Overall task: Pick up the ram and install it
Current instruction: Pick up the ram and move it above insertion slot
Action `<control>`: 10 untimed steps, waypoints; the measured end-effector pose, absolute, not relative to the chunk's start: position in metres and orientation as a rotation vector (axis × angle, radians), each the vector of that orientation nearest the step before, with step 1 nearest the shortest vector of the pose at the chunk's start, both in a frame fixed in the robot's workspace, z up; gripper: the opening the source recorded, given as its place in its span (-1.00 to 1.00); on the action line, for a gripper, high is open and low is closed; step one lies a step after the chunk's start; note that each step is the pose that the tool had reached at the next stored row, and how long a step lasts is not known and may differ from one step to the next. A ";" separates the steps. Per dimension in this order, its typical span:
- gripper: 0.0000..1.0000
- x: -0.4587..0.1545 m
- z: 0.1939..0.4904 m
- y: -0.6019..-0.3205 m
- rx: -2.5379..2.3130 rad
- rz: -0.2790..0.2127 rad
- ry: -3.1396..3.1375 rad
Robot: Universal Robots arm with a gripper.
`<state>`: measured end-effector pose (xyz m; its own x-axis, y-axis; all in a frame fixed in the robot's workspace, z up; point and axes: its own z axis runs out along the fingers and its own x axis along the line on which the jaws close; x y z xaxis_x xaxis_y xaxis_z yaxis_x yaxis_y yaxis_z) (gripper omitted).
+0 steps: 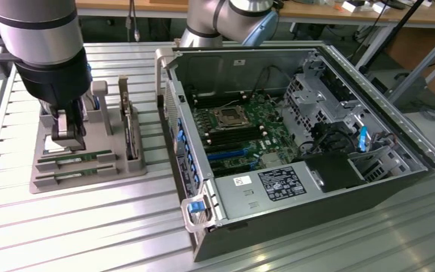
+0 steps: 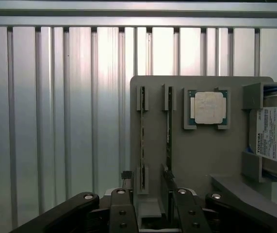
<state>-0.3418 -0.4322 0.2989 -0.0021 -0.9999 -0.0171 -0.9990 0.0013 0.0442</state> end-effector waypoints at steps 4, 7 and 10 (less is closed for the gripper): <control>-0.28 -0.342 0.297 -0.432 2.205 -0.066 -2.208; -0.28 -0.342 0.294 -0.432 2.204 -0.064 -2.208; -0.28 -0.342 0.293 -0.432 2.204 -0.064 -2.208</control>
<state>-0.3419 -0.4321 0.2927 -0.0021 -0.9999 -0.0134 -0.9990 0.0015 0.0442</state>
